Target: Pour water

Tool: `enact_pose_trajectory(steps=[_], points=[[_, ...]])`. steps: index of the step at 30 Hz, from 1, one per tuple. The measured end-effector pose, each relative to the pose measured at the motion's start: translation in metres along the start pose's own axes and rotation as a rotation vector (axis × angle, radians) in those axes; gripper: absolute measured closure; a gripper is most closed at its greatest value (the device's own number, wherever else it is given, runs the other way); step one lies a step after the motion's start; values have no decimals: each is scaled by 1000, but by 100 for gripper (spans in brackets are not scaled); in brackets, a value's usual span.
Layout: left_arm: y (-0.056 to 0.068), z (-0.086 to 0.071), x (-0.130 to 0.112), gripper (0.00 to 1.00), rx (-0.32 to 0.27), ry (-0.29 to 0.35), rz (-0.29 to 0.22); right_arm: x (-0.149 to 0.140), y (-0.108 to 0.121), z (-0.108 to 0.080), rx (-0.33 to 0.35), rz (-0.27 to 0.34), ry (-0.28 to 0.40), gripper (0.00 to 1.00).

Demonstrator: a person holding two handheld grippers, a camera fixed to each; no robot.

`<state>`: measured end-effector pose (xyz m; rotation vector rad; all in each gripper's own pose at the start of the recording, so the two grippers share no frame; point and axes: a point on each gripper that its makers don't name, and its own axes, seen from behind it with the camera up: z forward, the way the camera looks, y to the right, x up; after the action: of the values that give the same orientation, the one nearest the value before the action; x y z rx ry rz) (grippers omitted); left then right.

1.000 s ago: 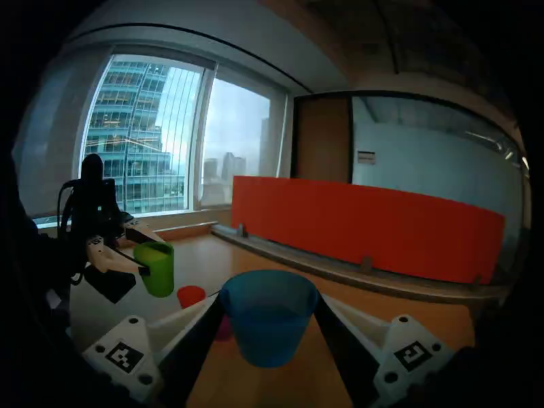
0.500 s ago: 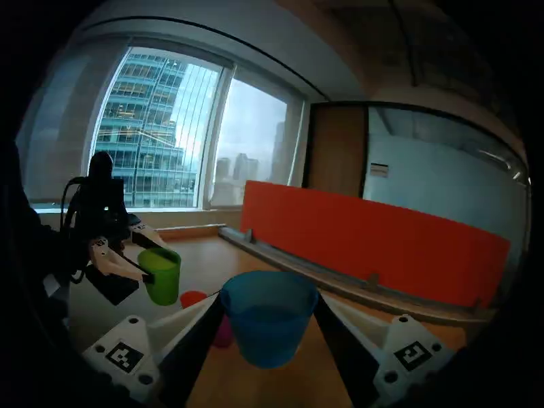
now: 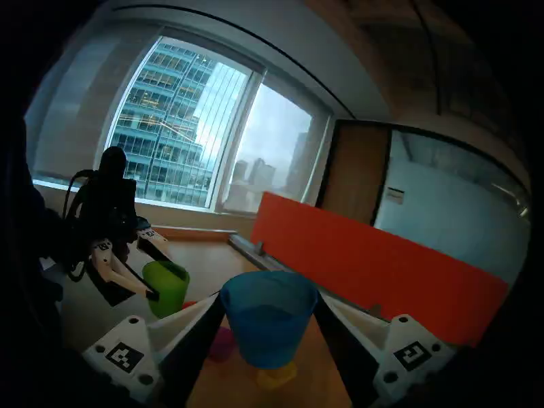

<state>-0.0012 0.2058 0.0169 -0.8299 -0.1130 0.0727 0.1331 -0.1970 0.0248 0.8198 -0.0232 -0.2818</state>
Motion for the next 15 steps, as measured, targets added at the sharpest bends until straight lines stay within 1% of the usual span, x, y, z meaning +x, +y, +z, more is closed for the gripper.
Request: enact_pose_trajectory(steps=[7,15], points=[[1,1,0,10,0,0,8,15,-4,12,19,-61,20,8],[3,3,3,10,-2,8,8,33,-9,24,42,-159,37,8]])
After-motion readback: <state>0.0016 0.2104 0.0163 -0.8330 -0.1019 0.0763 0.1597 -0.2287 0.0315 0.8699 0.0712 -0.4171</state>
